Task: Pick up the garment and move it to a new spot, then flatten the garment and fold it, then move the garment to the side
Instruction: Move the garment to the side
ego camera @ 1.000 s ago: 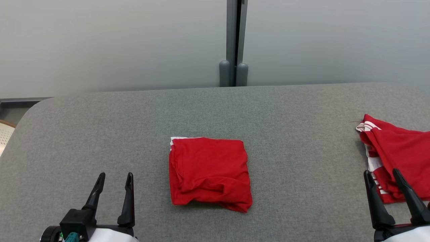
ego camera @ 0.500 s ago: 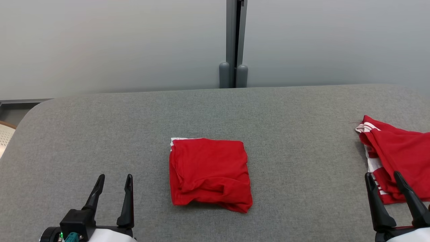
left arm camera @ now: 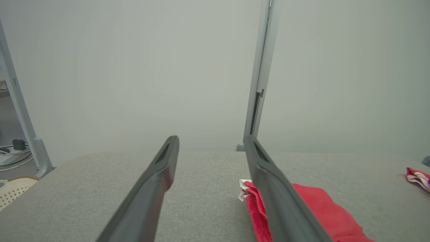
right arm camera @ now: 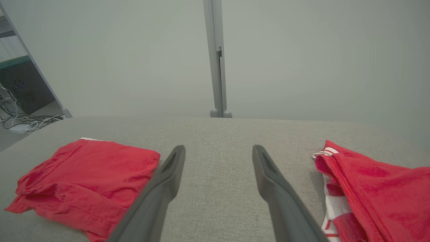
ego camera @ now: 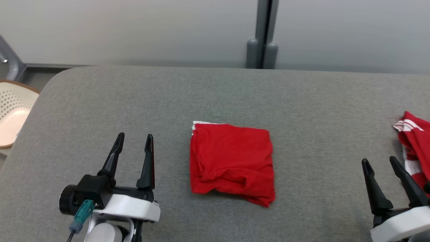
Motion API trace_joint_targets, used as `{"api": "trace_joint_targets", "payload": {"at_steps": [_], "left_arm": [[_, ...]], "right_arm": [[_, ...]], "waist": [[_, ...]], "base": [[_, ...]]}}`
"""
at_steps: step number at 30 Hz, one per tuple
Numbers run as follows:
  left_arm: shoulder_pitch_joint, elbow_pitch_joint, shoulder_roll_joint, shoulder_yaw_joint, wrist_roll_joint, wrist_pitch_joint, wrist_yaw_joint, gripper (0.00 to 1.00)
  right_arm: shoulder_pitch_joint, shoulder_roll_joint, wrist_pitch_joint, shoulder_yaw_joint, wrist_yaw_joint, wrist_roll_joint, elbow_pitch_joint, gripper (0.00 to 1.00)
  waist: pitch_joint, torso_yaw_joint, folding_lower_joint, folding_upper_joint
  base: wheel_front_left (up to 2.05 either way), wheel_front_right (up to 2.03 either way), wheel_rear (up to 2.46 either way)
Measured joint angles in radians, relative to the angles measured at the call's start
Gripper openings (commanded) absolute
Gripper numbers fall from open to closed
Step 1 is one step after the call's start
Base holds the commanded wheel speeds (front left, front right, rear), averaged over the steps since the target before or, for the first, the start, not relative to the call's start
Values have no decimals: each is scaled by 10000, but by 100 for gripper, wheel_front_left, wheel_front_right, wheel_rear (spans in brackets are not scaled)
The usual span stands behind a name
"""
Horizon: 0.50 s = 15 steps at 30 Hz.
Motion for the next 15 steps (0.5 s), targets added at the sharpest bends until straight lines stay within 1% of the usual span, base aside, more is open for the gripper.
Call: {"api": "trace_joint_targets", "payload": {"at_steps": [5,9,11,12,14,15], "left_arm": [[-753,-12,-384,-123,102,-67,-121,100],[-1128,-236,-539,-113,293,-81,-205,100],[-1196,-267,-635,-67,259,-81,-274,100],[-1196,-267,-635,-67,259,-81,-274,100],[-1202,-253,-686,-13,305,-81,-301,100],[-1202,-251,-704,25,309,-81,-318,100]], "right_arm": [[-1043,-186,44,830,-2,328,1200,100],[-1921,-161,228,1802,0,748,2337,100],[-2278,-102,240,2148,0,936,2926,100],[-2278,-102,240,2148,0,936,2926,100],[-2517,-31,351,2406,0,1097,3530,100],[-2611,-17,608,2548,-2,1172,3839,100]], "waist": [[678,738,0,0],[1230,1321,0,0],[1474,1568,0,0],[1474,1568,0,0],[1678,1775,0,0],[1772,1850,0,0]], "base": [[0,0,0],[0,0,0],[0,0,0],[0,0,0],[0,0,0],[0,0,0]]}}
